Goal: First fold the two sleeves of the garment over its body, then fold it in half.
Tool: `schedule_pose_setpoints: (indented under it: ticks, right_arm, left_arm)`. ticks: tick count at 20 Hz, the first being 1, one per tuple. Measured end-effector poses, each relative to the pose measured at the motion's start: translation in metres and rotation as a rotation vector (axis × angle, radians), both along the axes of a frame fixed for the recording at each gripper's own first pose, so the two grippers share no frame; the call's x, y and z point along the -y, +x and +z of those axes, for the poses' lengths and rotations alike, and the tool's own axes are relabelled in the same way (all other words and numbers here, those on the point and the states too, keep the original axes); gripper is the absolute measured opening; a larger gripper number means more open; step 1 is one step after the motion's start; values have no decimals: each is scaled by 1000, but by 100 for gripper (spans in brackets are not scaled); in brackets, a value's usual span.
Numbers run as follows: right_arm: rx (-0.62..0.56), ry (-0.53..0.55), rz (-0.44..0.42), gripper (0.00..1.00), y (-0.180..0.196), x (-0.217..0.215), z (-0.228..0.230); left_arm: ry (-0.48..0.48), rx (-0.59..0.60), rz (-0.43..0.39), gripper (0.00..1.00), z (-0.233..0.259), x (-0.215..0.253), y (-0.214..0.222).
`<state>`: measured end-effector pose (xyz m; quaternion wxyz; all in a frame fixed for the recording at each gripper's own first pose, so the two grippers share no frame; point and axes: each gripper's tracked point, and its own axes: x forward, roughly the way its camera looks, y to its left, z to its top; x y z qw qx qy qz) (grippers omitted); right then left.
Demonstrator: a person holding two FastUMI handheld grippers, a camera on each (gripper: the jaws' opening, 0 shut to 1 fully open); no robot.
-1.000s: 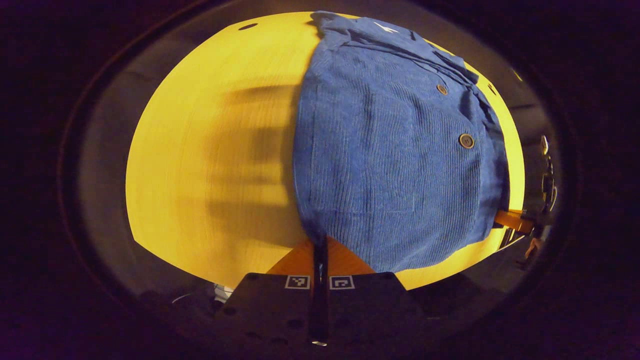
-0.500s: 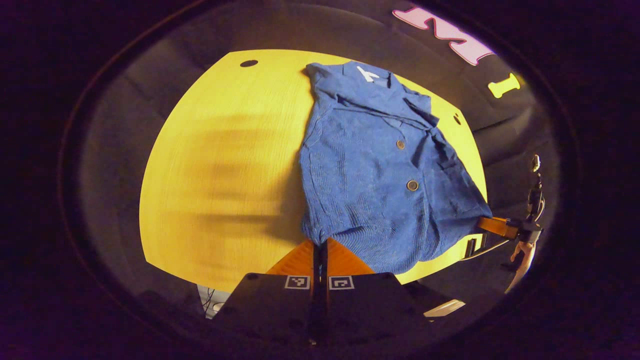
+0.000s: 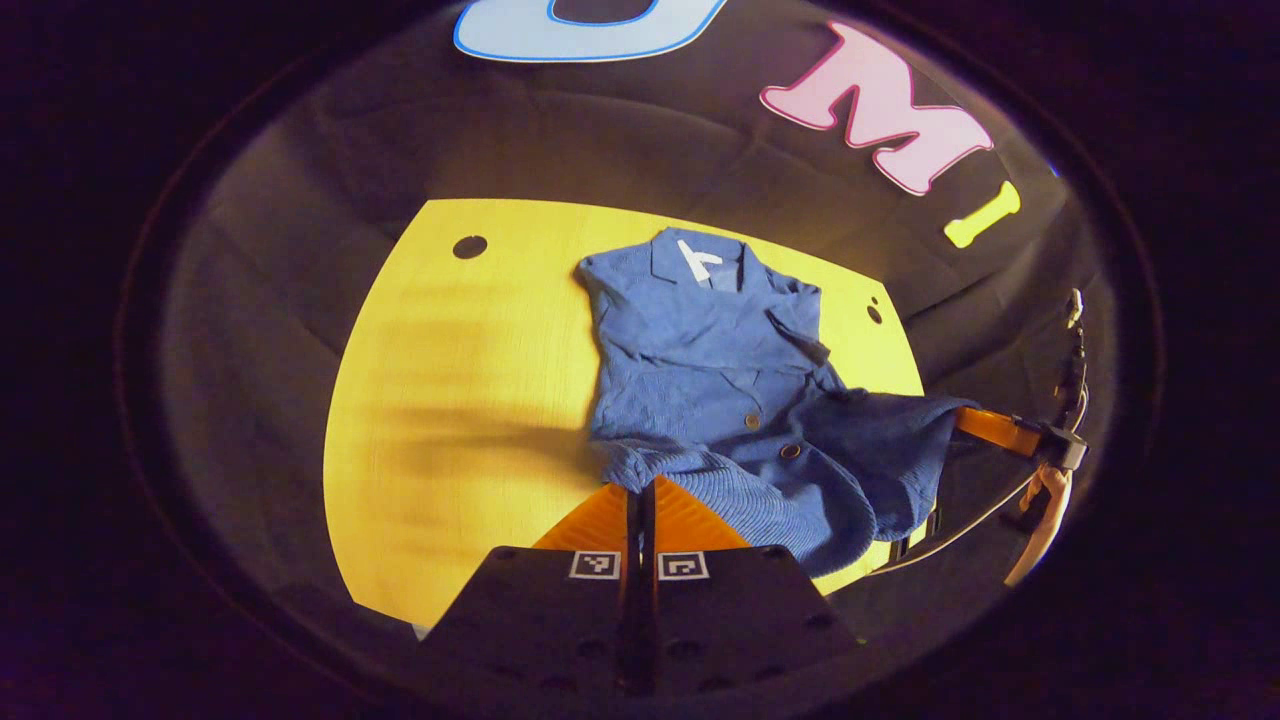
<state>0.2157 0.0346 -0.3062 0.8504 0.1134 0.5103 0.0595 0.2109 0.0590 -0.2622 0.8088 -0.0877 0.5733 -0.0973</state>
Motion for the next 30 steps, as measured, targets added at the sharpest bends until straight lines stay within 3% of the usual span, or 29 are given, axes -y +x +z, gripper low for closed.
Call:
schedule_pose_setpoints:
  ticks: [3, 7, 9, 11, 14, 19, 20, 21, 22, 24, 26, 27, 30]
  right_arm:
    - [53, -16, -14, 4, 87, 0, -12]
    - [99, -53, -21, 4, 194, 4, -67]
    - [143, -106, -18, 4, 237, 15, -106]
    - [124, -113, -27, 4, 257, 27, -154]
    - [87, -115, -7, 4, 259, 48, -211]
    - [140, -153, 118, 5, 272, 32, -243]
    - [152, -161, 128, 0, 274, 32, -244]
    - [160, -171, 138, 16, 277, 30, -249]
    - [177, -178, 148, 19, 277, 31, -248]
    - [191, -137, 180, 54, 273, 20, -242]
    - [225, -184, 201, 90, 276, 26, -231]
    - [246, -187, 210, 97, 278, 24, -228]
    - [327, -215, 223, 97, 285, 31, -204]
  left_arm:
    - [-13, -16, 98, 0, 7, 4, 65]
    - [97, -18, 145, 0, -22, -2, 156]
    - [125, 42, 186, 0, -40, -5, 209]
    - [159, 85, 183, 0, -69, -8, 250]
    - [233, 34, 184, 0, -115, -5, 274]
    - [227, 37, 264, 0, -154, -11, 291]
    - [224, 15, 271, 4, -159, -10, 288]
    - [222, 1, 298, 6, -167, -10, 286]
    - [234, -1, 336, 26, -166, -10, 285]
    - [236, 67, 376, 66, -159, -12, 293]
    - [246, 139, 350, 81, -141, -10, 300]
    - [293, 167, 336, 85, -136, -15, 301]
    - [322, 266, 307, 86, -104, -18, 309]
